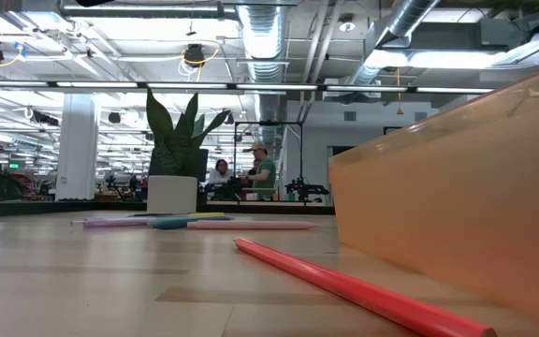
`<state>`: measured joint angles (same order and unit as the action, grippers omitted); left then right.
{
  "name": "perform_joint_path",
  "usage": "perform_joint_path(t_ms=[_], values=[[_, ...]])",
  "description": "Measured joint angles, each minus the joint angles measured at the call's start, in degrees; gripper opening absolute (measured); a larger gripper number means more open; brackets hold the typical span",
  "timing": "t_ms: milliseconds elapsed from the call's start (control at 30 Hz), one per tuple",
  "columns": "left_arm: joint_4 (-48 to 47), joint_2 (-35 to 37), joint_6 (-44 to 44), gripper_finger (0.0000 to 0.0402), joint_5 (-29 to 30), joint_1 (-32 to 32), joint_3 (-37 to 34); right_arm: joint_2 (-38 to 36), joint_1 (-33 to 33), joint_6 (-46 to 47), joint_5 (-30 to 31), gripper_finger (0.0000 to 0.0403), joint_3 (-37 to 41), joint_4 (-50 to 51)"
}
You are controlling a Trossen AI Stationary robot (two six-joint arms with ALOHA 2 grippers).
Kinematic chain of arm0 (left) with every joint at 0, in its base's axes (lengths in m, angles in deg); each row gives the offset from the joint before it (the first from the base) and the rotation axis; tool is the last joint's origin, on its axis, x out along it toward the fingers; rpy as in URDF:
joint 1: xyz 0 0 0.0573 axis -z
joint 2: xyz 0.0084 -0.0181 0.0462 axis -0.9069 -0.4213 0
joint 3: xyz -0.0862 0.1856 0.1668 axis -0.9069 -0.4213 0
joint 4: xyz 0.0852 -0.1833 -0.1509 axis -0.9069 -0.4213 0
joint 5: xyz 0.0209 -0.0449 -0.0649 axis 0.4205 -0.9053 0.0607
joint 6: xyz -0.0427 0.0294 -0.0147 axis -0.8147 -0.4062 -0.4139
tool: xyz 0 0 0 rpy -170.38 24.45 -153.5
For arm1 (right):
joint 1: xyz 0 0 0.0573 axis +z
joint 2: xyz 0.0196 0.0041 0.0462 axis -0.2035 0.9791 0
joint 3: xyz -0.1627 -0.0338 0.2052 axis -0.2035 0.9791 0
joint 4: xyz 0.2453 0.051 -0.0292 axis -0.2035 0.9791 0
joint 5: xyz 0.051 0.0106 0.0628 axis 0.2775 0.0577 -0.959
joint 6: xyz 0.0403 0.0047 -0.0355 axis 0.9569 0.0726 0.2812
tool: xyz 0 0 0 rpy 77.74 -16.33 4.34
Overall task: Sort pens & pencils
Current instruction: Put the orange pencil into the blue bin
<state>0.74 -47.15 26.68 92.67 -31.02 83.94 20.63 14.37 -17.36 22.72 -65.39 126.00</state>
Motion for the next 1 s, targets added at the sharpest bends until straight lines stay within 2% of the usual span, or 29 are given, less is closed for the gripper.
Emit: perform_joint_path(t_ms=[200, 367, 633, 800, 933, 1000], values=[[0.1, 0.0, 1.6, 0.0154, -1.8, -0.2, 0.0, 0.0, 7.5, 7.0, 2.0, 0.029, 3.5, 0.0], [1.1, 0.0, 5.0, 0.0177, -3.0, -0.2, 0.0, -0.1, 10.8, 9.8, 2.2, 0.029, 4.9, 0.4], [5.4, -0.8, 21.6, 0.0203, -4.0, -0.7, 0.0, -0.1, 14.4, 14.8, 3.3, 0.029, 5.1, 0.4], [8.1, -5.3, 32.5, 0.0202, -8.7, -3.2, 0.0, 0.3, 17.1, 17.3, 3.3, 0.029, 5.1, 0.4], [14.1, -10.1, 33.5, 0.0201, -11.4, -5.7, 0.0, 2.3, 19.3, 18.2, 6.3, 0.029, 5.1, 0.2], [16.6, -11.1, 33.4, 0.0201, -14.9, -6.8, 0.0, 3.2, 19.7, 17.2, 7.6, 0.029, 5.1, -1.0]])
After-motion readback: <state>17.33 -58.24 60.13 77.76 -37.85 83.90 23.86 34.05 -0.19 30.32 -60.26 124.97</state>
